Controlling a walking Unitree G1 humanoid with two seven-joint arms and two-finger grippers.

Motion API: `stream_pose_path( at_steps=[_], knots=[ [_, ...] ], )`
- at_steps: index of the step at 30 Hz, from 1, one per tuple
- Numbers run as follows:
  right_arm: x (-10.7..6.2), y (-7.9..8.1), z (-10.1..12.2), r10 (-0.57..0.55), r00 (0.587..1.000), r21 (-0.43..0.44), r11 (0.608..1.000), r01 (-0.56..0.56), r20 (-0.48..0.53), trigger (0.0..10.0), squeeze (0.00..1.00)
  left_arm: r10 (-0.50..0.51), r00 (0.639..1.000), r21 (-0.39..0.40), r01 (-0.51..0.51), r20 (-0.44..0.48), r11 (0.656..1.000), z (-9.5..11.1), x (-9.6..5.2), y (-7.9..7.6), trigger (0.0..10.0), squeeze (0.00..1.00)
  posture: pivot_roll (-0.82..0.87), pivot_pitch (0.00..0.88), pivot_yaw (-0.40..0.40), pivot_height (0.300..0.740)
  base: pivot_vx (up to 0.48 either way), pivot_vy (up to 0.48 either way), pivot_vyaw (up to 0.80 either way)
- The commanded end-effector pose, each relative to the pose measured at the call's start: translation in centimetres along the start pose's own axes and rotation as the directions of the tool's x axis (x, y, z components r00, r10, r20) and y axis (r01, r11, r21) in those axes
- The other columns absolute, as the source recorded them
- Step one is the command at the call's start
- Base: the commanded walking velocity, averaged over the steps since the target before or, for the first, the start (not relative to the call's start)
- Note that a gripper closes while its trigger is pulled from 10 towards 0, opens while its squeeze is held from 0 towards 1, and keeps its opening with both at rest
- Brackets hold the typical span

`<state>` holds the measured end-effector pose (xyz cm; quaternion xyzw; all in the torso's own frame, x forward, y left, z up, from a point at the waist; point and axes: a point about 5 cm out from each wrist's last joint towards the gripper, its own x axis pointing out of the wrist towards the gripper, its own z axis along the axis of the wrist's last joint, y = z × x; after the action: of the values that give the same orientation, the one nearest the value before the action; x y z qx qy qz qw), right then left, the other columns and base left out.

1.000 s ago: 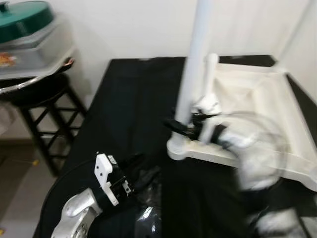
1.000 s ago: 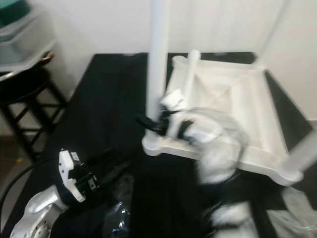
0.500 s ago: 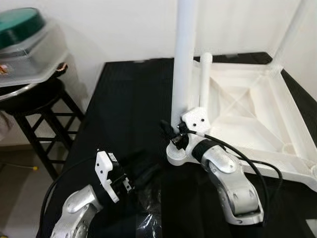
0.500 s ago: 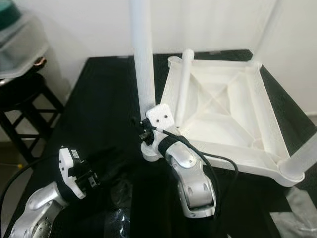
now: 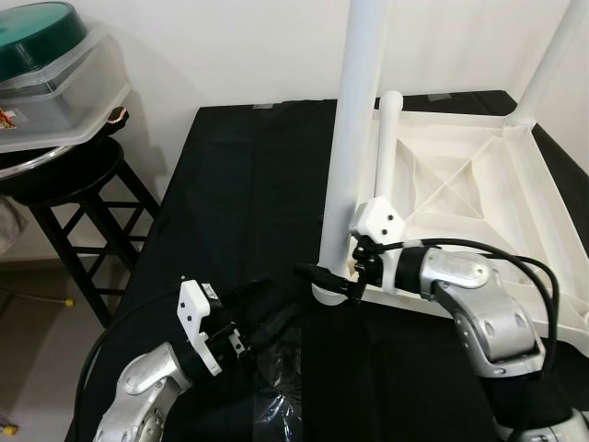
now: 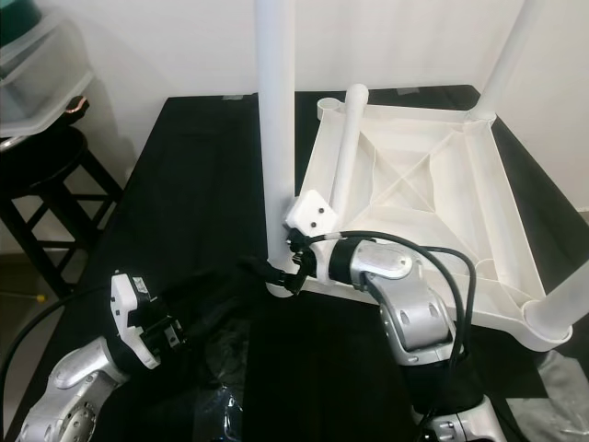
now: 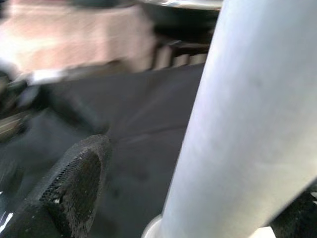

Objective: Building children table

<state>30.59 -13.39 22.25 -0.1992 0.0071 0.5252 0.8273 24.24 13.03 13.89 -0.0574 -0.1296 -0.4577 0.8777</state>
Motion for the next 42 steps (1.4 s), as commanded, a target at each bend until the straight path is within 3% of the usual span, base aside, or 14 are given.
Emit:
stream_pose_path(
  at_steps=[1, 9, 10, 11, 23, 27, 29, 30, 31, 32, 33, 35, 41, 42],
  knots=[
    [0.2, 0.2, -0.4, 0.128, 0.992, -0.001, 0.992, -0.128, -0.004, 10.0, 0.0, 0.011, 1.0, -0.008, -0.012, -0.027, 1.0, -0.6, -0.5, -0.1, 10.0, 0.0, 0.03, 0.137, 0.041, 0.74, 0.0, 0.0, 0.0],
    [0.1, -1.3, -1.5, 0.168, 0.985, 0.02, 0.986, -0.168, -0.044, 10.0, 0.0, 0.011, 1.0, -0.01, -0.011, -0.028, 1.0, -0.6, -0.5, -0.1, 10.0, 0.0, 0.03, 0.138, 0.042, 0.74, 0.0, 0.0, 0.0],
    [0.2, -1.7, -1.6, 0.168, 0.985, 0.033, 0.985, -0.167, -0.034, 1.2, 0.0, 0.011, 1.0, -0.01, -0.011, -0.028, 1.0, -0.6, -0.5, -0.2, 10.0, 0.0, 0.04, 0.14, 0.043, 0.74, 0.0, 0.0, 0.0],
    [0.4, -2.0, -1.8, 0.181, 0.983, 0.047, 0.983, -0.179, -0.022, 0.0, 0.0, 0.01, 1.0, -0.01, -0.01, -0.03, 1.0, -0.6, -0.6, -0.2, 10.0, 0.0, 0.04, 0.14, 0.043, 0.74, 0.0, 0.0, 0.0],
    [0.2, -2.3, -2.6, 0.222, 0.975, 0.08, 0.972, -0.222, 0.01, 0.0, 0.0, 0.009, 0.999, -0.009, -0.01, -0.031, 1.0, -0.5, -0.6, -0.3, 10.0, 0.0, 0.04, 0.143, 0.043, 0.74, 0.0, 0.0, 0.0],
    [-0.6, -1.3, -3.5, 0.194, 0.981, 0.101, 0.976, -0.194, 0.003, 0.0, 0.0, 0.01, 1.0, -0.01, -0.01, -0.029, 1.0, -0.5, -0.5, -0.4, 10.0, 0.0, 0.02, 0.148, 0.035, 0.74, 0.0, 0.0, 0.0],
    [-0.4, -0.3, -4.0, 0.117, 0.993, 0.117, 0.986, -0.116, -0.001, 0.0, 0.0, 0.01, 1.0, -0.011, -0.011, -0.028, 1.0, -0.5, -0.6, -0.4, 10.0, 0.0, 0.01, 0.149, 0.022, 0.74, 0.0, 0.0, 0.0],
    [0.7, 0.8, -4.9, -0.112, 0.993, 0.149, 0.982, 0.116, -0.03, 0.0, 0.0, 0.011, 1.0, -0.01, -0.011, -0.028, 1.0, -0.5, -0.7, -0.4, 10.0, 0.0, 0.01, 0.152, 0.019, 0.74, 0.0, 0.0, 0.0],
    [1.4, 2.2, -6.0, -0.435, 0.893, 0.191, 0.872, 0.451, -0.12, 0.0, 0.0, 0.011, 1.0, -0.011, -0.011, -0.028, 1.0, -0.5, -0.7, -0.3, 10.0, 0.0, 0.0, 0.158, 0.03, 0.74, 0.0, 0.0, 0.0],
    [1.4, 2.2, -6.0, -0.435, 0.893, 0.191, 0.872, 0.451, -0.12, 0.0, 0.0, 0.011, 1.0, -0.011, -0.011, -0.028, 1.0, -0.5, -0.7, -0.3, 10.0, 0.0, 0.0, 0.158, 0.03, 0.74, 0.0, 0.0, 0.0],
    [1.6, 4.6, -6.5, -0.537, 0.822, 0.176, 0.805, 0.566, -0.188, 0.0, 0.0, 0.011, 1.0, -0.011, -0.011, -0.028, 1.0, -0.4, -0.8, -0.2, 10.0, 0.0, 0.0, 0.162, 0.032, 0.74, 0.0, 0.0, 0.0],
    [1.7, 6.0, -6.4, -0.577, 0.788, 0.139, 0.78, 0.61, -0.215, 0.0, 0.0, 0.009, 0.999, -0.011, -0.01, -0.031, 1.0, -0.4, -0.9, -0.2, 10.0, 0.0, 0.0, 0.157, 0.041, 0.74, 0.0, 0.0, 0.0],
    [2.7, 5.5, -4.9, -0.503, 0.849, 0.12, 0.844, 0.523, -0.165, 0.0, 0.0, 0.003, 0.999, -0.015, -0.004, -0.038, 1.0, -0.6, -0.8, -0.1, 10.0, 0.0, 0.0, 0.144, 0.039, 0.74, 0.0, 0.0, 0.0],
    [3.2, 5.9, -4.7, -0.435, 0.888, 0.113, 0.885, 0.452, -0.153, 0.0, 0.0, 0.013, 0.999, -0.012, -0.013, -0.035, 1.0, -0.6, -0.9, -0.1, 10.0, 0.0, 0.01, 0.139, 0.036, 0.74, 0.0, 0.0, 0.0]
  ],
)
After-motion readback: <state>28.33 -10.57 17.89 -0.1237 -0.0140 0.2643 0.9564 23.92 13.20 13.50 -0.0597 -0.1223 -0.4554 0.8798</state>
